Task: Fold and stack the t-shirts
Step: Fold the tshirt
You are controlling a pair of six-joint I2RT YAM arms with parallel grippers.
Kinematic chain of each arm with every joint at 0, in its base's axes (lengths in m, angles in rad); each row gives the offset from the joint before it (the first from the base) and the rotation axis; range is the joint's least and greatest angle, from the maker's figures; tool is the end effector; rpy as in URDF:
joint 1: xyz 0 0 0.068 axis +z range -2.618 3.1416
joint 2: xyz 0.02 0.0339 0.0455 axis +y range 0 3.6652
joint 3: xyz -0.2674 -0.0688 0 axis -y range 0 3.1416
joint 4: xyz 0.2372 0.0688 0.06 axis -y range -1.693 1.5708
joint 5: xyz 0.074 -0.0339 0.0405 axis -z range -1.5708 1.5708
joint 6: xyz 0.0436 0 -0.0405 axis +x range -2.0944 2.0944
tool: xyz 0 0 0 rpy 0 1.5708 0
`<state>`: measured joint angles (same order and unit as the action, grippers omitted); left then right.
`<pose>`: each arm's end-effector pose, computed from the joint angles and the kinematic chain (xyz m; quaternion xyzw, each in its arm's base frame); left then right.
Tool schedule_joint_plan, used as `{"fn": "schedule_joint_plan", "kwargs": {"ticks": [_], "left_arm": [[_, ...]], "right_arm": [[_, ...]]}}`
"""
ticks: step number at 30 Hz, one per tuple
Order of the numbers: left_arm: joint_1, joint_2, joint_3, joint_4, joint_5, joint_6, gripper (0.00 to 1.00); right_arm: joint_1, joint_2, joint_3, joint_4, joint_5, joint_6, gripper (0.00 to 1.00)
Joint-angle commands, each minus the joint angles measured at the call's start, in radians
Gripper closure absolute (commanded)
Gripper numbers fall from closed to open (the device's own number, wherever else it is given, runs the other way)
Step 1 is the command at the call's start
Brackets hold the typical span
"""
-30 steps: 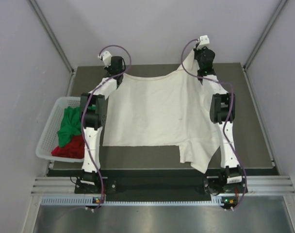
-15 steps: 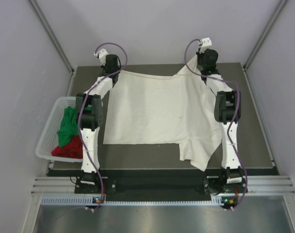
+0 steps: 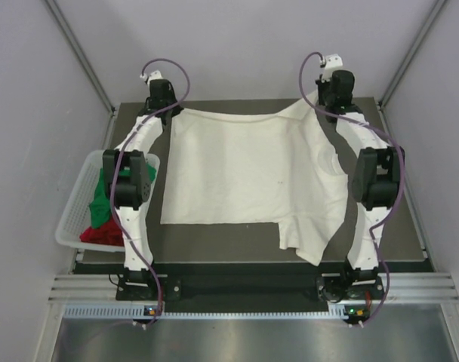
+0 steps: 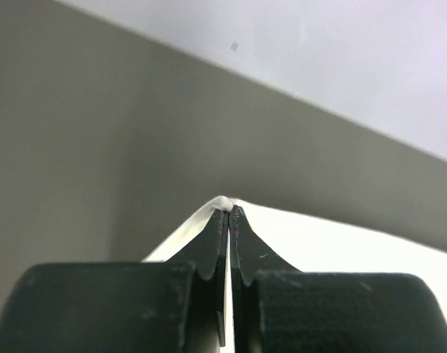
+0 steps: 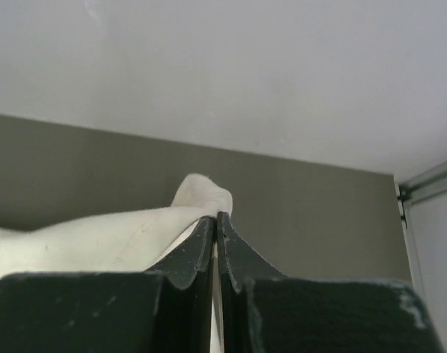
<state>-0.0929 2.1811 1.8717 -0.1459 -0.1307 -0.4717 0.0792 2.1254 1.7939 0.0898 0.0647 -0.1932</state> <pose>0.5210 -0.0428 0.2660 -0.1933 0.8250 -0.0939 0.5227 0.5173 0.0382 0.2922 -0.0871 0.7822 -0.0605 0.6139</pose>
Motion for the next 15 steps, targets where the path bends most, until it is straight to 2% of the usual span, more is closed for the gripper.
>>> {"fn": "schedule_joint_plan", "kwargs": {"ticks": [1, 7, 11, 15], "left_arm": [[0.027, -0.034, -0.019, -0.061, 0.1, 0.057, 1.0], [0.027, -0.072, -0.049, -0.115, 0.085, 0.151, 1.0], [0.027, -0.113, -0.066, -0.184, 0.126, 0.192, 1.0], [0.027, -0.132, -0.088, -0.259, 0.163, 0.214, 1.0]], "right_arm": [[-0.019, -0.111, -0.062, -0.106, 0.043, 0.026, 1.0], [-0.036, -0.225, -0.137, -0.33, 0.081, 0.098, 1.0], [-0.051, -0.286, -0.151, -0.464, 0.115, 0.175, 1.0], [-0.067, -0.343, -0.202, -0.535, 0.122, 0.239, 1.0]]}}
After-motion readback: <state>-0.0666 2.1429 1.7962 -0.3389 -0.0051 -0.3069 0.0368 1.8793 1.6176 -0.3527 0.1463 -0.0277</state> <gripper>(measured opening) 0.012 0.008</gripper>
